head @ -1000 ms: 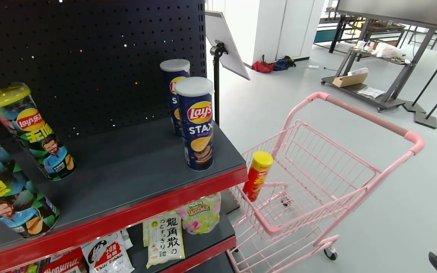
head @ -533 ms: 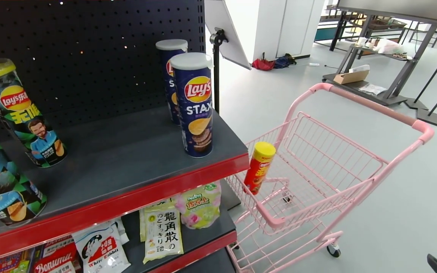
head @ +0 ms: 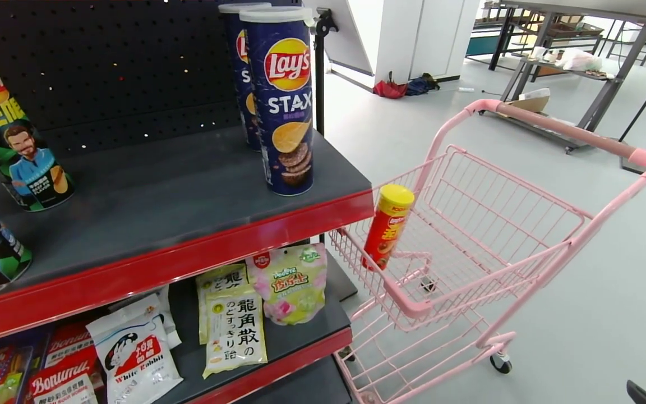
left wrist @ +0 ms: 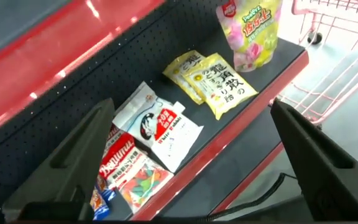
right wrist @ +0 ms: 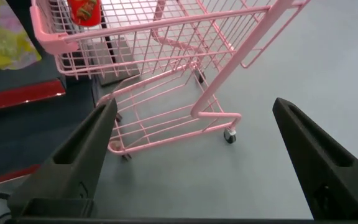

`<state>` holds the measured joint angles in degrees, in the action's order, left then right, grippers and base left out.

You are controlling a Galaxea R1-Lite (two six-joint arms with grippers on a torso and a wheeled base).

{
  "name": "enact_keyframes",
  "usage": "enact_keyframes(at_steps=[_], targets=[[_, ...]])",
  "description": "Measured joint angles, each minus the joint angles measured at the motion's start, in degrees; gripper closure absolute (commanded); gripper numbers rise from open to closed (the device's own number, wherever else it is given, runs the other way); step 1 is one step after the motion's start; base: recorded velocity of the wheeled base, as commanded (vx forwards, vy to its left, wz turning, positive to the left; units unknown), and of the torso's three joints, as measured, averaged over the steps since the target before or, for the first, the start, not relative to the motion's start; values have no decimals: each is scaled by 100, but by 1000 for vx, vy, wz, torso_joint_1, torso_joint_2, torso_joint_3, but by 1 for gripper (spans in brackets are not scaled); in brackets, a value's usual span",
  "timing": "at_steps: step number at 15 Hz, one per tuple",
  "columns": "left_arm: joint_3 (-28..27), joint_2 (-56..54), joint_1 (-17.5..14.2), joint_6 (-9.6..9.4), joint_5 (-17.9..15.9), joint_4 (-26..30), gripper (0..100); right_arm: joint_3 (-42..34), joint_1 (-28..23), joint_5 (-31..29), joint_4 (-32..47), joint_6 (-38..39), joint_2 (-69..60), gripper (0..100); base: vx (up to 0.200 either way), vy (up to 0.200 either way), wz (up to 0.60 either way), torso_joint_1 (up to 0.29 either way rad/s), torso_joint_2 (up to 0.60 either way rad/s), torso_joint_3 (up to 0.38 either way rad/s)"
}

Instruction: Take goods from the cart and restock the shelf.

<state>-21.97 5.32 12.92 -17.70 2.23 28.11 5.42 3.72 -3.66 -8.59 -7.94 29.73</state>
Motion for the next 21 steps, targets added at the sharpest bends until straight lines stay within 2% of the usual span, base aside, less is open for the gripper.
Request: enact_keyframes(at_steps=[2,4,5,6,7,8,9,10,12,15,18,21], targets=[[6,0,0,-15,11,0,0,166,7,29,-87,138,249,0,0,0,0,-19,73,51],[100,2,0,98,4,-48,0,502,35,227,-330,529,894,0,0,0,0,0,0,0],[160,2,0,119,37,-156,0,689,72,363,-539,696,1280,0,0,0,0,0,0,0],[323,2,0,161,83,-490,0,885,143,546,-812,842,1773,0,0,0,0,0,0,0],[519,2,0,257,88,-870,0,1072,223,702,-1114,955,2294,0,0,0,0,0,0,0],[747,2,-2,514,33,-1150,0,1252,306,819,-1515,1020,2876,0,0,0,0,0,0,0],[911,2,-2,733,-12,-1328,0,1453,385,898,-2060,1058,3550,0,0,0,0,0,0,0],[996,5,-6,816,-5,-1312,0,1626,455,916,-2619,1042,4190,0,0,0,0,0,0,0],[1068,9,-26,846,-2,-1109,0,1996,590,898,-3664,944,5499,0,0,0,0,0,0,0],[1081,22,-37,873,-62,-833,0,2864,822,1006,-4500,930,7123,0,0,0,0,0,0,0],[1092,27,-30,996,-255,-837,0,3849,979,1101,-4682,1053,8209,0,0,0,0,0,0,0],[1095,24,-26,1002,-230,-835,0,4363,1126,1170,-4708,1097,8815,0,0,0,0,0,0,0]])
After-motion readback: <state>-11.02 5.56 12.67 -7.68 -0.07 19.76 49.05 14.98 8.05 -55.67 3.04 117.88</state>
